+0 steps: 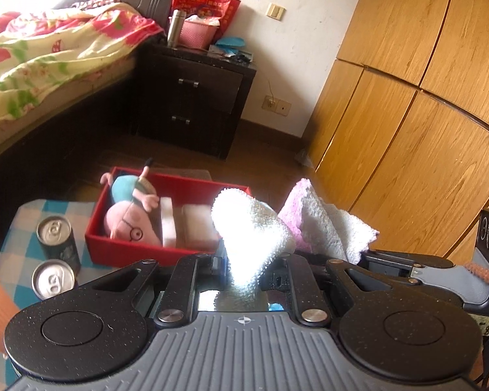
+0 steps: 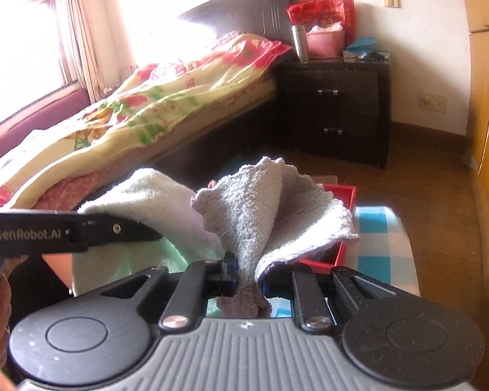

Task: Organize soft objects
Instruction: 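Carry both towels into the red box, white in the left tool, purple in the right, then open and withdraw both tools from the red box, then grasp the pink hat with the left tool while the right tool grasps the white bunny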

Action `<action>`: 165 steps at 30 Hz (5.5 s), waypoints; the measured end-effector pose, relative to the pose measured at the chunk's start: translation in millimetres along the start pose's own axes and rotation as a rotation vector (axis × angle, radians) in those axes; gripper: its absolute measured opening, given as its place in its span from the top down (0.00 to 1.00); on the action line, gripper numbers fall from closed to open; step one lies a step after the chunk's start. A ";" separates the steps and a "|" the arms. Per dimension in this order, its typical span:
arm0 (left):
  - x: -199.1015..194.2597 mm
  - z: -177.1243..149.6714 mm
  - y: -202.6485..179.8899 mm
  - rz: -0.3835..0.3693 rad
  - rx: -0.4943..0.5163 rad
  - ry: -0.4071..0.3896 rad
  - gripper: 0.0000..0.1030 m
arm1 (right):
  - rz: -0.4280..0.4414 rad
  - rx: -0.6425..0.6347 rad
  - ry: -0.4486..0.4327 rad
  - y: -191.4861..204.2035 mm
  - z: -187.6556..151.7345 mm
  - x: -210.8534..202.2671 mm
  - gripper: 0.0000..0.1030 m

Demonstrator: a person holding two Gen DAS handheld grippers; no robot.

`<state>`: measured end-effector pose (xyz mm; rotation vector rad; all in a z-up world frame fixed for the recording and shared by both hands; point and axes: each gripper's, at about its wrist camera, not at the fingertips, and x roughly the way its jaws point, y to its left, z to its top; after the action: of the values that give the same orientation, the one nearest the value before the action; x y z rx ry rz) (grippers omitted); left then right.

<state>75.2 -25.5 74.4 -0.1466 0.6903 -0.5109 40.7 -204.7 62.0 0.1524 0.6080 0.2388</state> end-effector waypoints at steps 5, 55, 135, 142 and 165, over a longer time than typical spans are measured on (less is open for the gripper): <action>7.7 11.8 -4.9 0.014 0.029 -0.027 0.86 | -0.002 -0.003 -0.028 1.6 10.3 6.3 1.00; 188.1 60.2 52.8 0.263 -0.025 0.031 0.50 | -0.170 0.036 0.101 -71.8 51.6 182.7 0.63; 86.6 -103.9 96.7 0.372 -0.152 0.328 0.72 | -0.009 0.018 0.388 -13.0 -50.8 125.0 0.58; 62.9 -105.3 89.9 0.323 -0.166 0.310 0.72 | 0.033 0.077 0.382 -7.9 -48.3 124.7 0.46; 61.0 -106.1 80.3 0.274 -0.132 0.326 0.69 | 0.120 0.153 0.430 -19.0 -60.4 111.7 0.55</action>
<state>79.2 17.8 -65.4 -0.0910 1.0462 -0.2265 97.7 -189.0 -51.9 0.2900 1.0468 0.3452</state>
